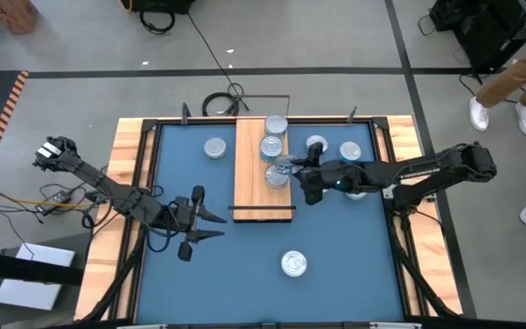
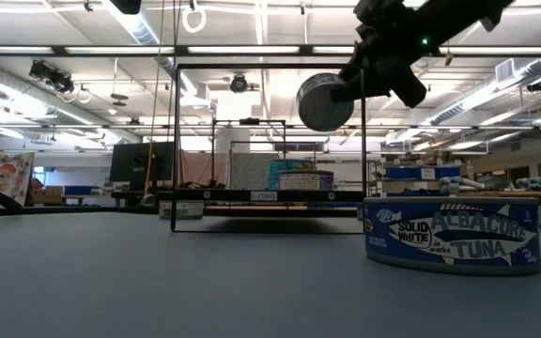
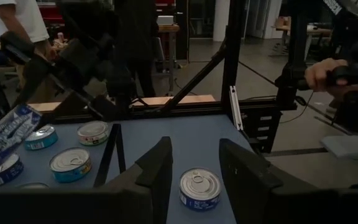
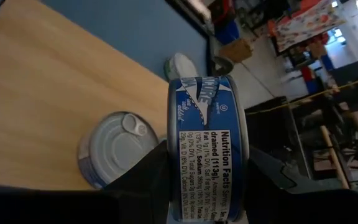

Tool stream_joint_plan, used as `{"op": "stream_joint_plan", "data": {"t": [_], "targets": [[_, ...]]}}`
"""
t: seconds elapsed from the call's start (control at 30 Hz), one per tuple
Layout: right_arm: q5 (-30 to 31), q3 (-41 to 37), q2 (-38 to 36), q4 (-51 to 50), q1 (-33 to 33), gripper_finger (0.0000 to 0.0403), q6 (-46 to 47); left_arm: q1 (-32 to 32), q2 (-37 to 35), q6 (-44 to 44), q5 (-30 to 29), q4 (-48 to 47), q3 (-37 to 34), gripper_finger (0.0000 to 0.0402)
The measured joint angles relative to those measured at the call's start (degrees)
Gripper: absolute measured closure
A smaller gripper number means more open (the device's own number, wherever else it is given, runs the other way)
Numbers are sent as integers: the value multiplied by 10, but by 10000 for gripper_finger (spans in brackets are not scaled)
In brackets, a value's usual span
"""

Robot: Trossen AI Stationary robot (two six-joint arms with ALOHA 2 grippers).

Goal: Stack canned seafood by type on shelf
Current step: Stack the blue tuna can on top of the other blue tuna can on the shelf

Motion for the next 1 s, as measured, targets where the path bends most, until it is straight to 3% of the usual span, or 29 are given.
{"op": "stream_joint_plan", "data": {"t": [0.37, 0.67, 1.0], "targets": [[-55, -155, -3, 238, -38, 252, -67, 0, 0, -11, -8, -3, 0, 266], [-150, -180, 1, 288, -82, 251, -89, 0, 0, -14, -12, -3, 0, 266], [-189, -180, 77, 352, -109, 250, -190, 0, 0, -12, -31, -3, 0, 266]]}}
